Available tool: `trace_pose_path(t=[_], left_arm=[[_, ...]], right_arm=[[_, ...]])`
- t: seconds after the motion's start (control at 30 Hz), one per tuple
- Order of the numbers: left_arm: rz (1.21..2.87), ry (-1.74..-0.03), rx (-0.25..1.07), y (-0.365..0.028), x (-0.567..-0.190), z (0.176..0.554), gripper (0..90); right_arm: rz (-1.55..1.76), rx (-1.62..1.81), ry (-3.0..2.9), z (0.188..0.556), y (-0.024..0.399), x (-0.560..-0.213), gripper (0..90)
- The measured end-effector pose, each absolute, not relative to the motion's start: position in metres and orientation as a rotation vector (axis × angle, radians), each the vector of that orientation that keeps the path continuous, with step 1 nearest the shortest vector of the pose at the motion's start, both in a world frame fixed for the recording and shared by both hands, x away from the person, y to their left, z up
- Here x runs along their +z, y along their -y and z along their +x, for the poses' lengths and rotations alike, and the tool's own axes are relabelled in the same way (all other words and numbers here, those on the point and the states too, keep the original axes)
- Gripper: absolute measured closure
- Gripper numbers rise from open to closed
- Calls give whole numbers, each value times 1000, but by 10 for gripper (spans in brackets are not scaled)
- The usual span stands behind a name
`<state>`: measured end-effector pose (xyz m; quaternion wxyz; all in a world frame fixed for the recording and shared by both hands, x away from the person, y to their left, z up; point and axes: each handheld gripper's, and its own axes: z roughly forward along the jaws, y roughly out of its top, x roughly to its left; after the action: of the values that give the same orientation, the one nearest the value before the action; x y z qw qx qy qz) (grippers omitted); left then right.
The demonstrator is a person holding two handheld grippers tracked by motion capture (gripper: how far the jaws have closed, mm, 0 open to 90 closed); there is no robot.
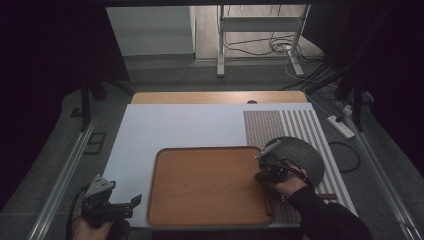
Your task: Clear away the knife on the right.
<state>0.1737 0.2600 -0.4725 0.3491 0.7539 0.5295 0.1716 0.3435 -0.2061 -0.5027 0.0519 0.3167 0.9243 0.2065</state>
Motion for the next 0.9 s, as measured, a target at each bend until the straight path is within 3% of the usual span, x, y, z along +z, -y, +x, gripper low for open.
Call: trace_pose_path(t=[0.33,0.53,0.73,0.9], left_arm=[[1952,-1373,444,-260,-473,174,18],[1955,-1372,444,-260,-473,174,18],[1957,-1372,444,-260,-473,174,18],[1958,-1372,444,-260,-473,174,18]], right_arm=[[955,716,-2811,345,206,-497,893],[915,754,-2795,341,201,-493,826],[861,801,-2776,338,196,-488,694],[871,825,-2757,338,195,-486,513]])
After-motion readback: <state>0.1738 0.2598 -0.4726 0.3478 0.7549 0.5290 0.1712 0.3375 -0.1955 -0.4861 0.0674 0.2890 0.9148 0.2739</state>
